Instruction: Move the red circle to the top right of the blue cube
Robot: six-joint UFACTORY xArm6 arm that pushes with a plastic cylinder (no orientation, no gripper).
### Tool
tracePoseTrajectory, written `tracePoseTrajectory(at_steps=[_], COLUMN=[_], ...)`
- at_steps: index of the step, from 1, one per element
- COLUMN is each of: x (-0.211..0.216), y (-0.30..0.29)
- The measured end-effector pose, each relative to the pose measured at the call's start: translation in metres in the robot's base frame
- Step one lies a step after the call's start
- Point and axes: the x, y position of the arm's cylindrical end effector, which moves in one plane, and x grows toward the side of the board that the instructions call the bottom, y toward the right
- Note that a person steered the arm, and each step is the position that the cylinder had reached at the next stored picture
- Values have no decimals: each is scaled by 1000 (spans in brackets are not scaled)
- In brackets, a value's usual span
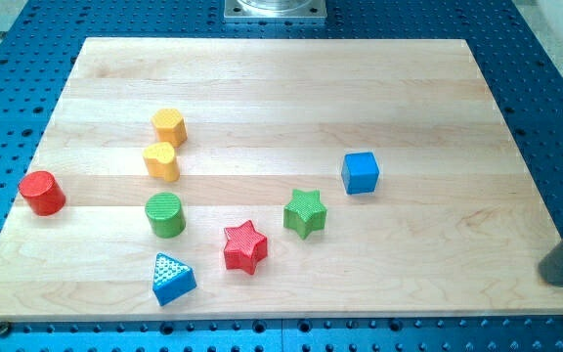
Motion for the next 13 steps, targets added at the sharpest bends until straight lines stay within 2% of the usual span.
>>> tracePoseTrajectory(at_steps=[1, 2, 3, 4, 5, 6, 7, 8, 10, 12, 13], x=[-97, -214, -304, -352, -380, -371, -336, -294, -193, -66, -10], y=[-1, -14, -95, -201, -282, -362, -438, -477, -499, -495, -515])
